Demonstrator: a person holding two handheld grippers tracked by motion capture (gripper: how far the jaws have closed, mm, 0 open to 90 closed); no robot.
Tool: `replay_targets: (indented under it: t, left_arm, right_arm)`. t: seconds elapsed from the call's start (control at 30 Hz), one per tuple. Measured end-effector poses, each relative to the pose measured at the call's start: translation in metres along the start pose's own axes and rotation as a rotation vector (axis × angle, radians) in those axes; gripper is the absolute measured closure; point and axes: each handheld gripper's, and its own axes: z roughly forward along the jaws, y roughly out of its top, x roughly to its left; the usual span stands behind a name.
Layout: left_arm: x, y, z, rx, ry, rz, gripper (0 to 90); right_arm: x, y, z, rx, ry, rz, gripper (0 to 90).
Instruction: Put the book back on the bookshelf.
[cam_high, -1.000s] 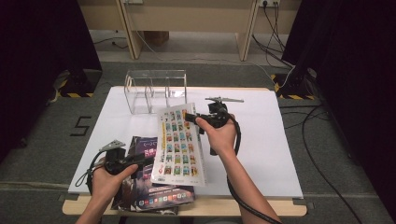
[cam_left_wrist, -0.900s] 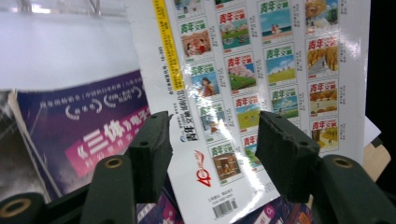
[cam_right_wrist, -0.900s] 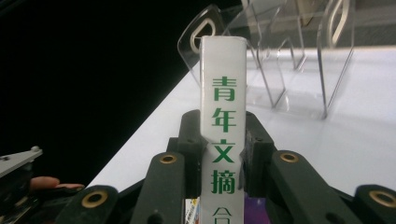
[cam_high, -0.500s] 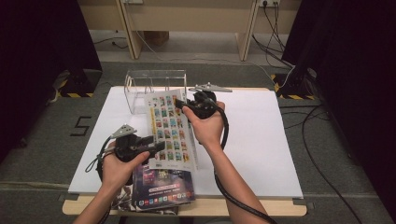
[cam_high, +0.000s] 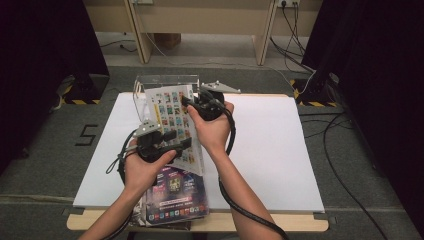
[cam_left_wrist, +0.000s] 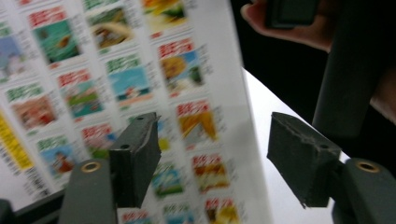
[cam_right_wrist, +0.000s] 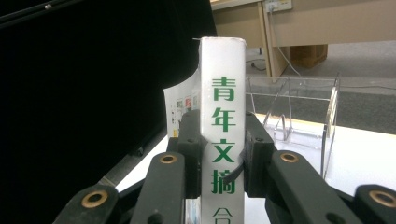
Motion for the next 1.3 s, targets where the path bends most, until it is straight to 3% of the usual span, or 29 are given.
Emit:
replay_targets:
  t: [0.07, 0.53, 0.8, 1.07, 1.2, 1.3]
  left_arm:
    - [-0.005, 0.003, 0.009, -0.011, 0.043, 0.022, 28.3]
    - [-0.016, 0.009, 0.034, -0.008, 0.175, 0.05, 26.5]
    - [-0.018, 0.007, 0.047, 0.011, 0.244, 0.064, 25.9]
    - [-0.021, 0.005, 0.051, 0.02, 0.253, 0.06, 28.2]
    - [-0.021, 0.003, 0.052, 0.028, 0.245, 0.078, 26.7]
    - [-0.02, 0.004, 0.051, 0.043, 0.243, 0.052, 30.4]
  right_arm:
    - [0.003, 0.001, 0.003, -0.003, -0.005, -0.002, 74.0]
    - [0.008, 0.0, 0.008, 0.001, -0.034, -0.027, 73.9]
    - [0.007, -0.002, 0.009, 0.015, -0.049, -0.013, 73.8]
    - [0.004, -0.004, 0.007, 0.023, -0.065, -0.008, 73.8]
    - [0.003, -0.005, 0.006, 0.026, -0.056, -0.001, 73.7]
    - [0.005, -0.005, 0.006, 0.036, -0.058, -0.01, 73.6]
